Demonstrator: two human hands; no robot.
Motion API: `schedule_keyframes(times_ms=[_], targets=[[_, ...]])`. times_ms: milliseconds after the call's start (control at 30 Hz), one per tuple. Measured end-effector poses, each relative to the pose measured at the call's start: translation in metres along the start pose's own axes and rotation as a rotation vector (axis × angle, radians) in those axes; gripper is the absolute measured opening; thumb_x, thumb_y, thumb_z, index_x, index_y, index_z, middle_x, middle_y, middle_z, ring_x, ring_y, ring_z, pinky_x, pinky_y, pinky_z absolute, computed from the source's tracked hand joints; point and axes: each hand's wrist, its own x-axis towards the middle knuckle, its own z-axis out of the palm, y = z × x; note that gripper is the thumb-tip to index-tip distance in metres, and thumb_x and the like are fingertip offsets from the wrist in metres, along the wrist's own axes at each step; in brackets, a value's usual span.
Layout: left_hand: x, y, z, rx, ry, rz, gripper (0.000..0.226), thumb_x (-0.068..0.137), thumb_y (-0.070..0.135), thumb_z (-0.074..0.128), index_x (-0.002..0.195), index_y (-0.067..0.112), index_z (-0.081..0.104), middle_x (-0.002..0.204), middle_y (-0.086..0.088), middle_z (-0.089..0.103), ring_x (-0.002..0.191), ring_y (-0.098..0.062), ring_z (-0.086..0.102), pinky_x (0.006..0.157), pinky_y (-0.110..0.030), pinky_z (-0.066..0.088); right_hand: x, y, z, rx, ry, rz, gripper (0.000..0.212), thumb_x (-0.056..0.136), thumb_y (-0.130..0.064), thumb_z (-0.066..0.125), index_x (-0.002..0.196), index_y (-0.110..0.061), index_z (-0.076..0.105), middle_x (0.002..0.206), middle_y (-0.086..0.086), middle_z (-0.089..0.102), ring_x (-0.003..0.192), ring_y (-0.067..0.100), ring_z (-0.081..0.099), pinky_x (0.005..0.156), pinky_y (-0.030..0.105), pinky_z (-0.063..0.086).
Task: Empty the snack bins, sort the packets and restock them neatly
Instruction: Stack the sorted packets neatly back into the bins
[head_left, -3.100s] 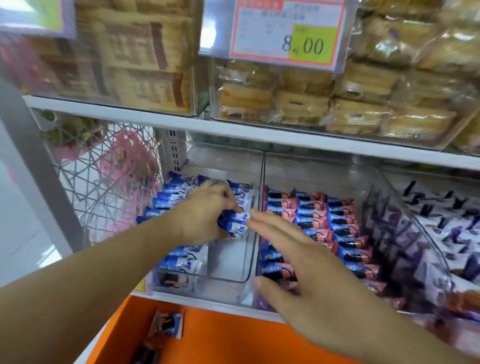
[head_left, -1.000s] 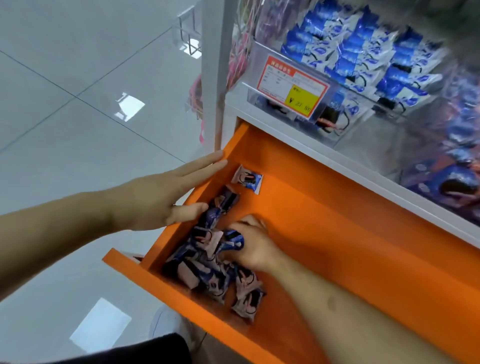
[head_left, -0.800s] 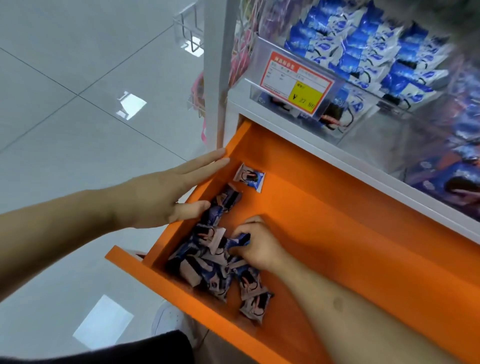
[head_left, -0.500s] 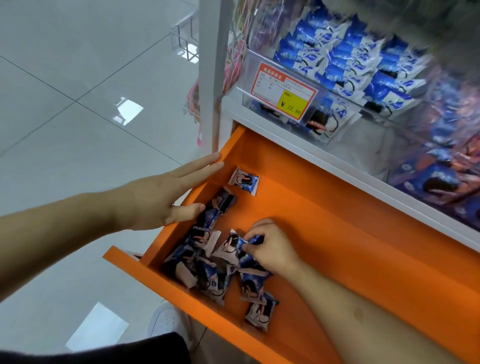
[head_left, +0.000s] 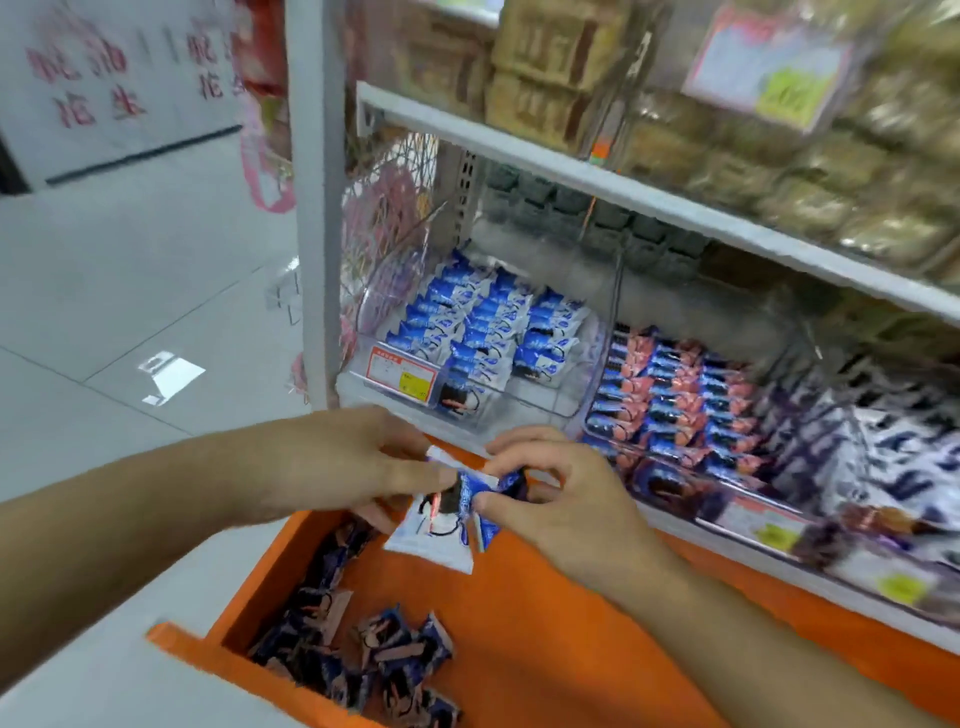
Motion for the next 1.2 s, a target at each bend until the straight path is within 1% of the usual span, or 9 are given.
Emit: schedule_keyframes(times_ms=[100, 233, 367, 433, 633, 767, 833, 967, 1200], targets=[[-0.007, 0.035, 0.005, 0.064, -0.026, 0.070, 0.011, 0.095, 0.014, 0.073, 0.095, 0.004, 0.072, 0.102, -0.020, 0.072, 0.093, -0.027, 0.064, 0.095, -0.049, 0.052, -0.019, -0.031, -0.035, 0.033, 0.093, -0.026, 0.026, 0.080, -0.023, 0.091, 0.094, -0.039, 0.077, 0.120, -0.019, 0.064, 0.112, 0.002, 0.063, 0.093, 0.033, 0.054], [-0.016, 0.055, 0.028, -0.199, 0.143, 0.082, 0.034, 0.080, 0.030, 0.090, 0.105, 0.013, 0.073, 0.103, -0.022, 0.073, 0.094, -0.040, 0.073, 0.091, -0.061, 0.056, -0.050, -0.045, -0.071, 0.134, 0.240, 0.001, 0.040, 0.079, -0.018, 0.091, 0.106, -0.041, 0.073, 0.116, -0.014, 0.068, 0.104, 0.009, 0.068, 0.089, 0.034, 0.058], [-0.020, 0.056, 0.057, -0.348, 0.294, 0.066, 0.019, 0.090, 0.012, 0.079, 0.103, 0.002, 0.069, 0.095, -0.021, 0.076, 0.078, -0.030, 0.077, 0.065, -0.044, 0.065, -0.068, -0.052, -0.083, 0.215, 0.268, -0.004, 0.052, 0.080, -0.017, 0.090, 0.114, -0.048, 0.067, 0.120, -0.020, 0.066, 0.101, 0.005, 0.070, 0.086, 0.030, 0.058], [-0.021, 0.057, 0.068, -0.446, 0.256, 0.038, 0.020, 0.093, 0.009, 0.074, 0.108, -0.002, 0.065, 0.100, -0.026, 0.074, 0.082, -0.034, 0.077, 0.066, -0.039, 0.064, -0.071, -0.053, -0.082, 0.230, 0.244, 0.014, 0.055, 0.081, -0.019, 0.091, 0.118, -0.049, 0.063, 0.120, -0.012, 0.064, 0.092, 0.008, 0.071, 0.082, 0.028, 0.058], [-0.017, 0.072, 0.085, -0.491, 0.048, 0.058, 0.029, 0.090, 0.017, 0.076, 0.117, 0.008, 0.071, 0.106, -0.015, 0.078, 0.097, -0.031, 0.077, 0.090, -0.045, 0.062, -0.068, -0.046, -0.082, 0.109, 0.342, 0.032, 0.037, 0.081, -0.027, 0.089, 0.105, -0.044, 0.066, 0.106, -0.020, 0.064, 0.089, 0.004, 0.062, 0.076, 0.024, 0.055], [-0.015, 0.073, 0.087, -0.467, 0.072, 0.116, 0.030, 0.082, 0.010, 0.081, 0.083, 0.040, 0.082, 0.085, 0.003, 0.079, 0.089, -0.022, 0.079, 0.081, -0.034, 0.062, -0.060, -0.042, -0.089, 0.036, 0.277, 0.083, 0.022, 0.085, -0.044, 0.083, 0.100, -0.034, 0.071, 0.098, -0.010, 0.073, 0.086, 0.011, 0.069, 0.076, 0.035, 0.059], [-0.013, 0.072, 0.085, -0.482, 0.107, 0.134, 0.030, 0.077, 0.008, 0.084, 0.093, 0.034, 0.081, 0.088, -0.002, 0.079, 0.090, -0.026, 0.079, 0.081, -0.035, 0.063, -0.059, -0.042, -0.092, 0.114, 0.200, 0.097, 0.016, 0.089, -0.039, 0.081, 0.097, -0.027, 0.074, 0.093, -0.004, 0.076, 0.079, 0.017, 0.073, 0.075, 0.042, 0.061], [-0.012, 0.069, 0.085, -0.523, 0.152, 0.146, 0.035, 0.076, 0.008, 0.086, 0.105, 0.027, 0.079, 0.096, -0.011, 0.079, 0.095, -0.032, 0.077, 0.090, -0.042, 0.060, -0.058, -0.046, -0.095, 0.257, 0.166, 0.124, 0.013, 0.092, -0.022, 0.080, 0.104, -0.020, 0.075, 0.097, -0.003, 0.077, 0.079, 0.014, 0.076, 0.072, 0.036, 0.064], [-0.010, 0.068, 0.084, -0.574, 0.300, 0.132, 0.033, 0.088, 0.012, 0.079, 0.117, 0.024, 0.072, 0.101, -0.016, 0.073, 0.091, -0.024, 0.078, 0.091, -0.041, 0.060, -0.059, -0.053, -0.091, 0.359, 0.298, 0.141, 0.016, 0.089, -0.006, 0.081, 0.102, -0.011, 0.072, 0.088, -0.002, 0.077, 0.073, 0.020, 0.078, 0.067, 0.034, 0.065]])
